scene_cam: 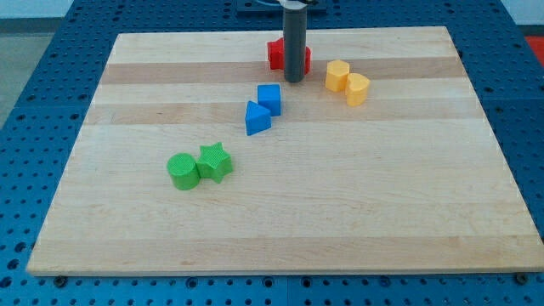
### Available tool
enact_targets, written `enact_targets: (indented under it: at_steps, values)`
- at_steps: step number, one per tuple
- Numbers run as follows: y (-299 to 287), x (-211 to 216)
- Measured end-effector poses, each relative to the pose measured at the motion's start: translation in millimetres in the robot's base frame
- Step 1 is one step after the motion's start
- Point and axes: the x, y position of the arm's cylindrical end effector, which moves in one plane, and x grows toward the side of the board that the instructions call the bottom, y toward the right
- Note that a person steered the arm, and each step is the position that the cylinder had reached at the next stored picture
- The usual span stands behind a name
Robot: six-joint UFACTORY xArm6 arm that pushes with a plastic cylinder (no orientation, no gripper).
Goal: Push the yellow hexagon and yellow heart a bit down
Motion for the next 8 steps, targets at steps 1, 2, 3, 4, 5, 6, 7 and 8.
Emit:
enact_targets:
  at_steps: [1,2,3,4,5,6,7,8]
  values:
    - [1.2,-0.5]
    - [28.0,-2.2]
    - [53.0,-6.3]
    - [53.9,-15.5]
    - [53.9,-25.8]
    - [54.2,-27.8]
    - [54.2,-15.1]
    - [56.6,-6.0]
